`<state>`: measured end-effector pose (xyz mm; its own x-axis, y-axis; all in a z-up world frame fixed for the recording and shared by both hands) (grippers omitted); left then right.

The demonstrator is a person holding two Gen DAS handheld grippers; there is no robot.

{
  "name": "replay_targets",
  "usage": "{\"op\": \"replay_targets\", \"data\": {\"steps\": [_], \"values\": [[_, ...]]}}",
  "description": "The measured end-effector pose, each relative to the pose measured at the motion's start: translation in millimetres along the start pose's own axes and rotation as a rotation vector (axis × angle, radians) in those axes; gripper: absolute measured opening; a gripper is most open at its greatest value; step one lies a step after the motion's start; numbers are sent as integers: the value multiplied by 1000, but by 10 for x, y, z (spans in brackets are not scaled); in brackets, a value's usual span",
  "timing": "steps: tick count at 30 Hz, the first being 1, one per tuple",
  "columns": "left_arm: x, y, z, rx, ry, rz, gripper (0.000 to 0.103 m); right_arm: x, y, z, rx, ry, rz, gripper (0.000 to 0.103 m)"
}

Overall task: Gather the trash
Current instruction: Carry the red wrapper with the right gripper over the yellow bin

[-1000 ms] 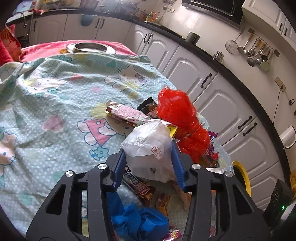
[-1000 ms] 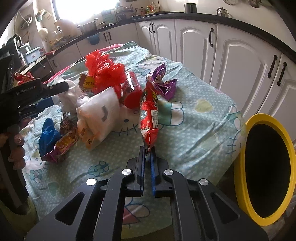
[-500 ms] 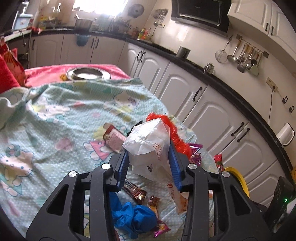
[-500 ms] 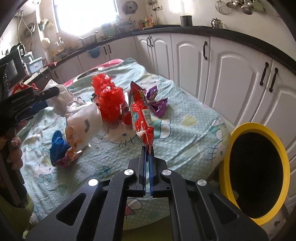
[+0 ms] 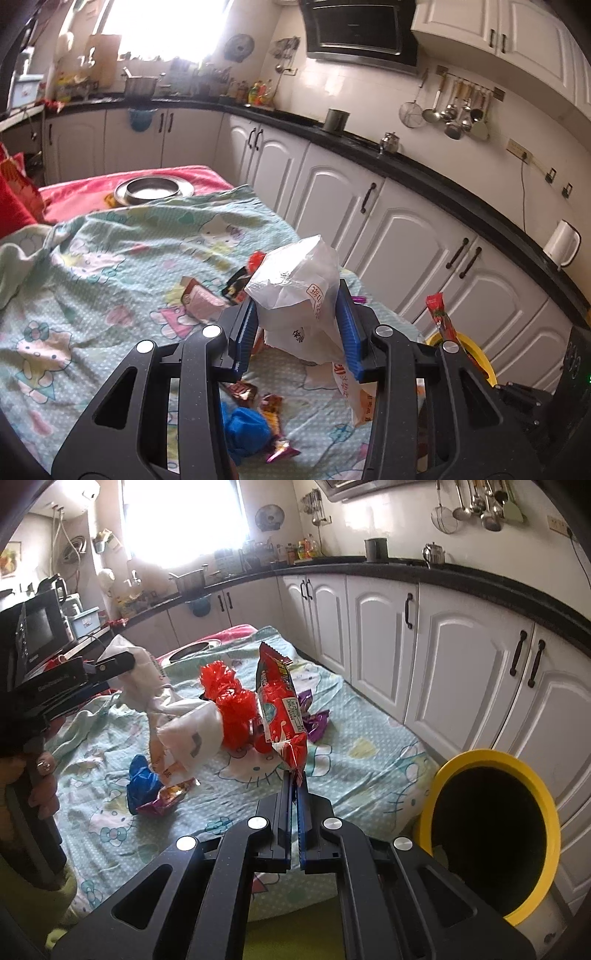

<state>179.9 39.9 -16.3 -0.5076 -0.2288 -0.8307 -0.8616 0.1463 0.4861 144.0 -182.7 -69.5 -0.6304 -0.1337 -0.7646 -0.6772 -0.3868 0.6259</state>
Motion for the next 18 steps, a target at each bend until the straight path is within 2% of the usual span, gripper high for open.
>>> {"op": "replay_targets", "data": {"steps": [18], "values": [[70, 5, -679, 61, -123, -14, 32, -106, 454, -436, 45, -37, -59, 3]]}}
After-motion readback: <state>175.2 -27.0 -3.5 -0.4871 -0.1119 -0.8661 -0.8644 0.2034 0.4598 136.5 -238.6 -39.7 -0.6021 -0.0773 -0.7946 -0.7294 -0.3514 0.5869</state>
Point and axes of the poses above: each gripper's, at about its wrist camera, not at the fingertips, and y roughly against the way its jaws point, z to its left, x to its underside, the point moved 6 cm from there along -y, roughly the way its jaws point
